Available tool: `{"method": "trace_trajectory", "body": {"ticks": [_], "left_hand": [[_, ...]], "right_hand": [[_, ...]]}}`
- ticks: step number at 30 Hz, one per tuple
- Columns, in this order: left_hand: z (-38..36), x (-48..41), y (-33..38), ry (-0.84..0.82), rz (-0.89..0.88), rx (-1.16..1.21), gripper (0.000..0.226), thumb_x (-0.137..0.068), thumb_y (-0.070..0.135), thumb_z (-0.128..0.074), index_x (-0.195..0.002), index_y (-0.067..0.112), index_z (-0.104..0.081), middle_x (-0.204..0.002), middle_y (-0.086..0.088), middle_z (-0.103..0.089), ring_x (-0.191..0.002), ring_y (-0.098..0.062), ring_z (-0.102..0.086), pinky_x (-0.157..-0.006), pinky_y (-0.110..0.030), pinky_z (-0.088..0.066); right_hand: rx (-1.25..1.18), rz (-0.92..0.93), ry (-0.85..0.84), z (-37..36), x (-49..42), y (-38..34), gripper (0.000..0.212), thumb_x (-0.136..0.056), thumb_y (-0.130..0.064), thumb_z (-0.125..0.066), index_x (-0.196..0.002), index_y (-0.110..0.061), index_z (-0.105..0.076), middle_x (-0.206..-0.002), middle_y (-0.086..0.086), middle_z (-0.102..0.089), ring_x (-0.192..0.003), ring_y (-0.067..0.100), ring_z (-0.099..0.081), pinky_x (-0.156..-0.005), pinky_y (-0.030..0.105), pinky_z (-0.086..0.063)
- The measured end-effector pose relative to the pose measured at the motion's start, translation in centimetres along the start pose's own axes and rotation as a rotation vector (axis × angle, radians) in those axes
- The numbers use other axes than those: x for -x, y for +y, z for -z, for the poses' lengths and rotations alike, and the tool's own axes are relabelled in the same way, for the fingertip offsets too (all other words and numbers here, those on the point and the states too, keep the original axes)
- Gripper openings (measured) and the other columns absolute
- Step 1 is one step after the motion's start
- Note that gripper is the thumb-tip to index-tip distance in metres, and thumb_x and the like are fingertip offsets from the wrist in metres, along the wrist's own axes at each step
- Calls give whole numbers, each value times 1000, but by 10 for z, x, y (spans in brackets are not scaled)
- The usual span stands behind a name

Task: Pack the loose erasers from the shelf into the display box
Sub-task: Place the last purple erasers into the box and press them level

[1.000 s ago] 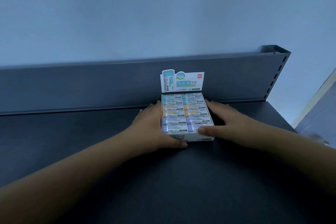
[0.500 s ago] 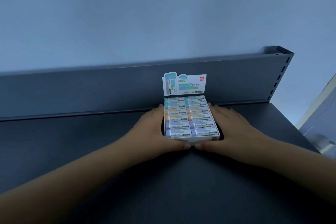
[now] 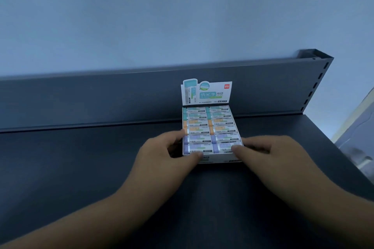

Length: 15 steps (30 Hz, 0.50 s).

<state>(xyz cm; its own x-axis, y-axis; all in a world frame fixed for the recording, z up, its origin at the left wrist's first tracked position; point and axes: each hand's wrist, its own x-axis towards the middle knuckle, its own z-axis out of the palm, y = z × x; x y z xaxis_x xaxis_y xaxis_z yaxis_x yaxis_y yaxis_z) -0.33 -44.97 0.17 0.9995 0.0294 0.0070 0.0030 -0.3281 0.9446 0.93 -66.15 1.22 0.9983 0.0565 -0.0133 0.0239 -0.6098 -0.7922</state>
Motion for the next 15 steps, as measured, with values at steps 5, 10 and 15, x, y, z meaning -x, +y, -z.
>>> {"method": "trace_trajectory", "body": {"ticks": [5,10,15], "left_hand": [[3,-15,2,18,221,222,21,-87,11,-77,-107,16,-73,-98,4,-79,-89,-13,-77,-81,-30,-61],[-3,-23,2,58,281,313,20,-84,-1,-76,-101,7,-74,-88,-2,-80,-79,-18,-78,-65,-24,-61],[-7,-21,3,81,275,317,17,-86,-1,-75,-101,8,-75,-86,-2,-80,-78,-16,-78,-65,-22,-61]], "right_hand": [[-242,-170,-30,6,-26,6,21,-82,-36,-80,-101,-34,-74,-82,-14,-76,-51,-1,-61,-44,17,-43],[-274,-162,-40,0,-34,9,25,-79,-29,-84,-101,-30,-72,-68,-5,-74,-48,15,-57,-39,24,-39],[-286,-142,-26,-2,-31,8,22,-82,-27,-82,-102,-29,-73,-69,-8,-74,-46,8,-57,-38,16,-39]]}}
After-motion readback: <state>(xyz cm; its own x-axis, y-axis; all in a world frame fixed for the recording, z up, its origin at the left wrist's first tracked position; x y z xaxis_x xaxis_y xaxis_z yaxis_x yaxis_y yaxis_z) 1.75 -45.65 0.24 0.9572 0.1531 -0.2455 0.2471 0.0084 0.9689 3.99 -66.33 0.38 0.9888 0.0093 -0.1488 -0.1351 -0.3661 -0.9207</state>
